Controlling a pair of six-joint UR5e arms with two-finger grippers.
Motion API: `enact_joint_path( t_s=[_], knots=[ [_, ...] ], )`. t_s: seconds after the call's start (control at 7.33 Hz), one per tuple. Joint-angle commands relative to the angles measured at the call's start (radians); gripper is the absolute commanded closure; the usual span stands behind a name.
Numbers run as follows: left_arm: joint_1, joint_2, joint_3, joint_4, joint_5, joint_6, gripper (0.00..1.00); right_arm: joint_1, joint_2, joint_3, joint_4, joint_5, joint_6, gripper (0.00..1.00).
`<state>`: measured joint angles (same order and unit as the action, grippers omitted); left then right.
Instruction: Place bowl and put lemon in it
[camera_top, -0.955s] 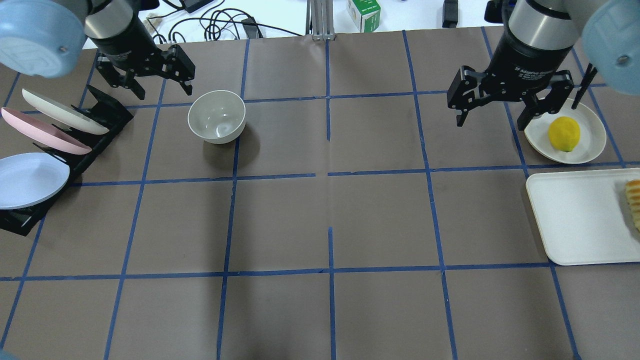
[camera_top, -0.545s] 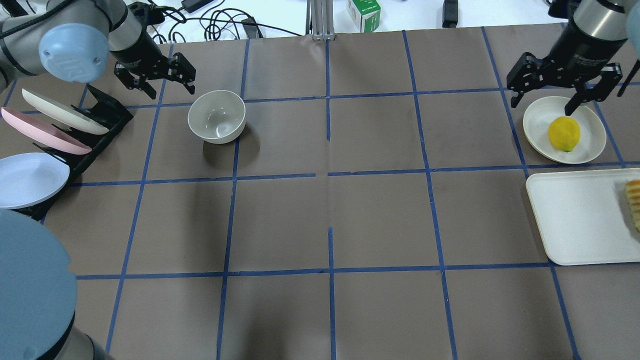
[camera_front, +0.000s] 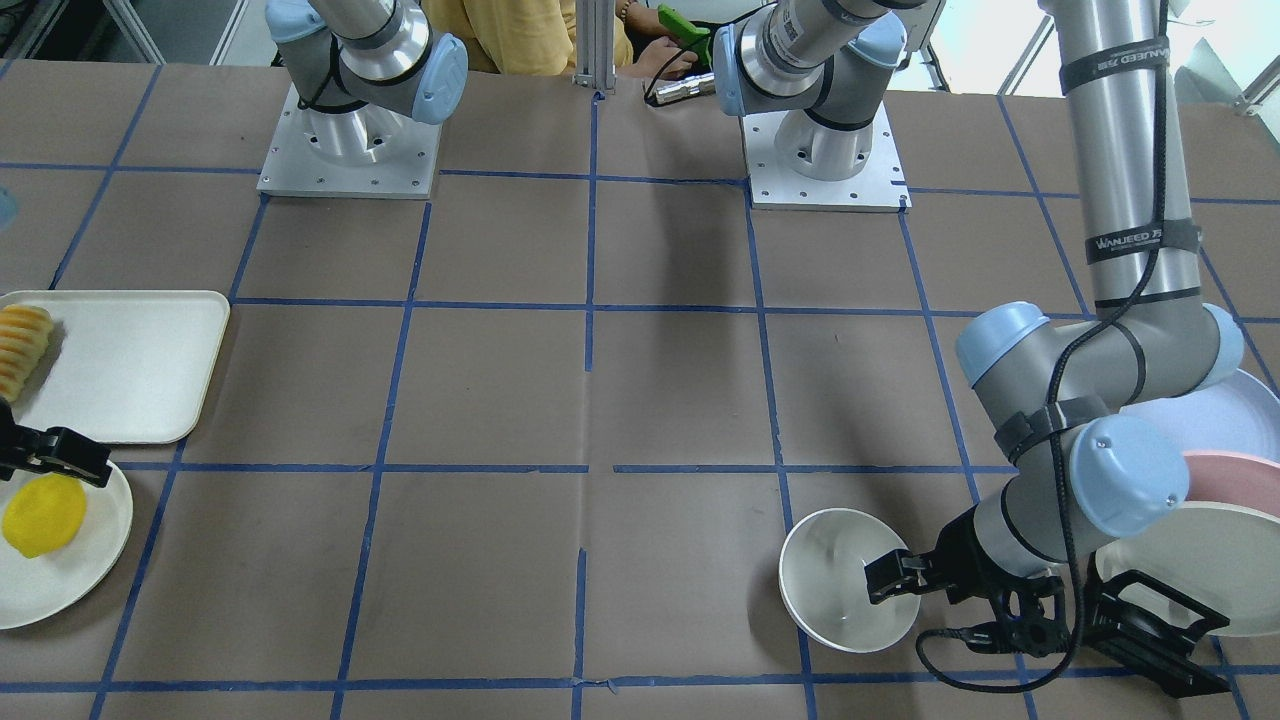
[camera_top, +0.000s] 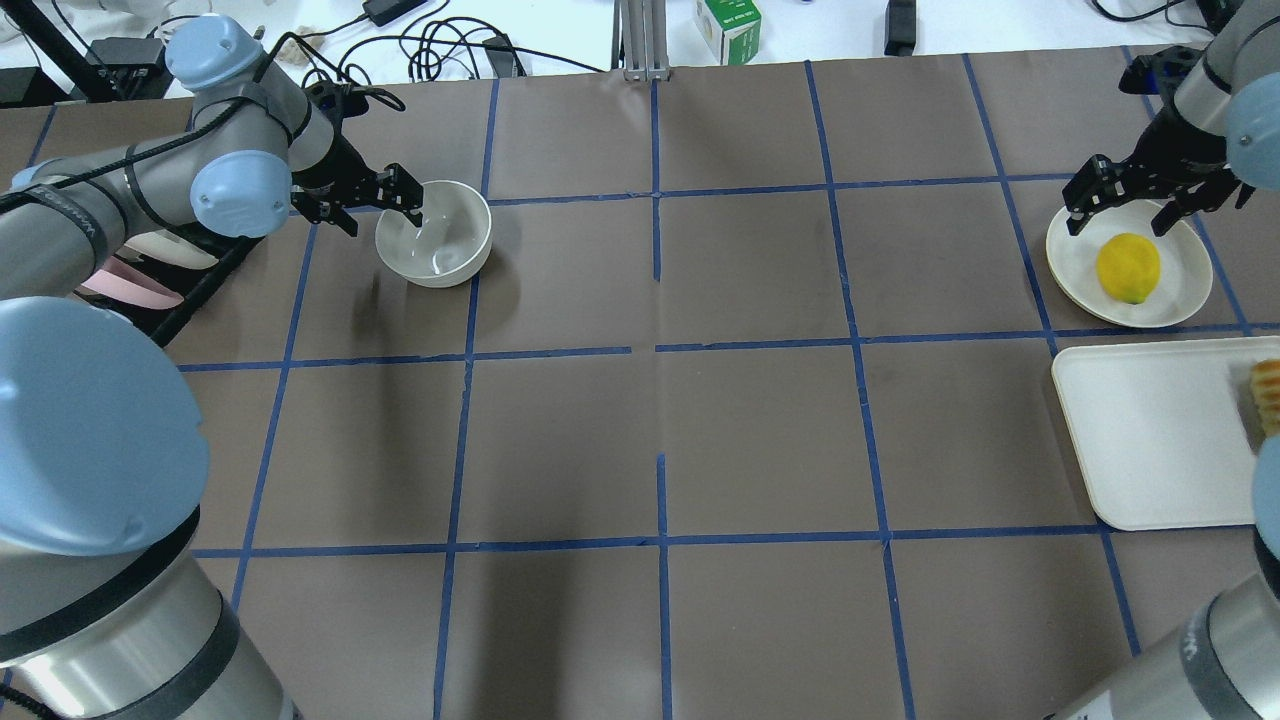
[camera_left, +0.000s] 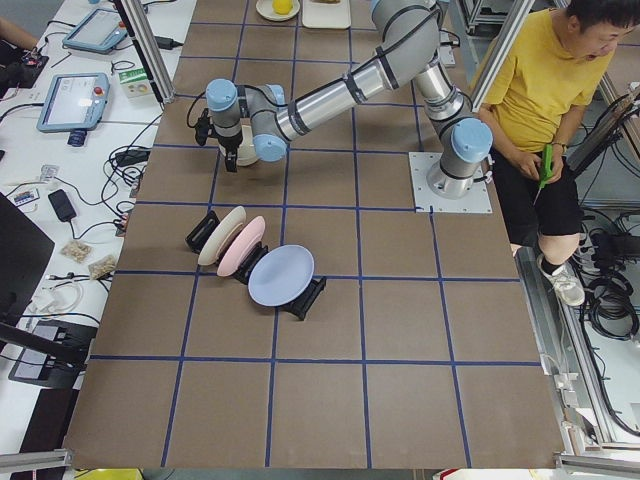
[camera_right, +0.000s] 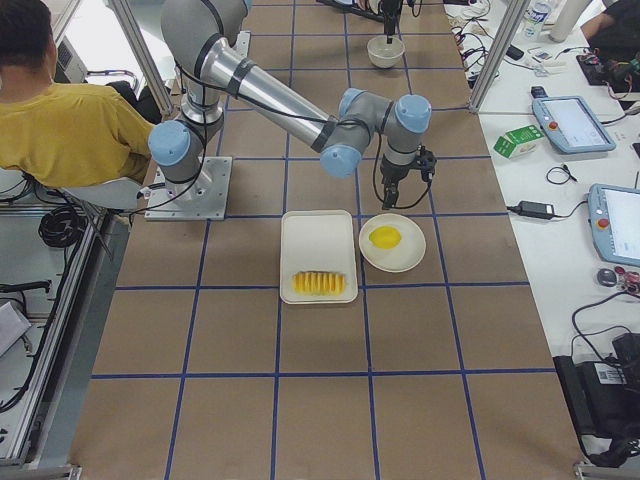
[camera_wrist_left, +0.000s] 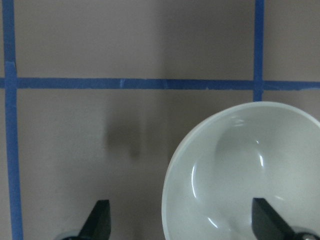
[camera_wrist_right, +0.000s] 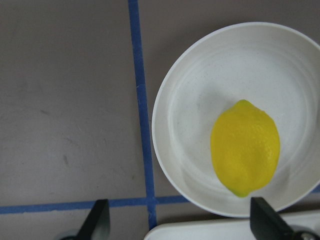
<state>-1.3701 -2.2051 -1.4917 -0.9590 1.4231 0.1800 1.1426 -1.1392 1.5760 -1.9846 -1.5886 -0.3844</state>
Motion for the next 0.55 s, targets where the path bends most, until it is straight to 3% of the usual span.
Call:
enact_joint_path(
  t_s=[0.0,0.41],
  knots=[
    [0.0,-0.006,-0.007,0.007,0.002,0.003,0.34,-0.013,0.076,0.001,-0.106,-0.017,-0.122,0.0],
    [-0.003,0.01,-0.025,-0.044,-0.001,0.0,0.53,-0.047,0.098,0.001,-0.117,-0.051,-0.228,0.0]
  ],
)
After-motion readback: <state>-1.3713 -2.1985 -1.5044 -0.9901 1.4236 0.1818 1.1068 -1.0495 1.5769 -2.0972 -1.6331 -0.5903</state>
